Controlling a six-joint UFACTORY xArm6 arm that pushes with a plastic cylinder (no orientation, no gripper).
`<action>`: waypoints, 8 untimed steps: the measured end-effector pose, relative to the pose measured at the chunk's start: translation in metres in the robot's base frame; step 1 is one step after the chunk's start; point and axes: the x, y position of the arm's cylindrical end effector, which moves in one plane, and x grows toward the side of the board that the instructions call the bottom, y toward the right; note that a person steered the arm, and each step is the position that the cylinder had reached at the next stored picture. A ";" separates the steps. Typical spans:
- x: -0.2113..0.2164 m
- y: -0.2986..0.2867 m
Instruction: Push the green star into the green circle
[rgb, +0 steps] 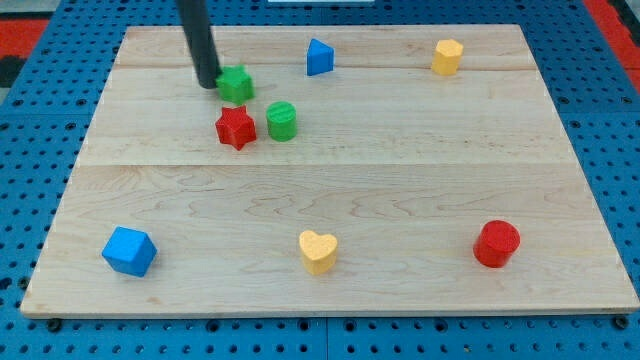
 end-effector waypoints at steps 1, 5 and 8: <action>-0.030 0.002; -0.011 0.028; 0.032 0.158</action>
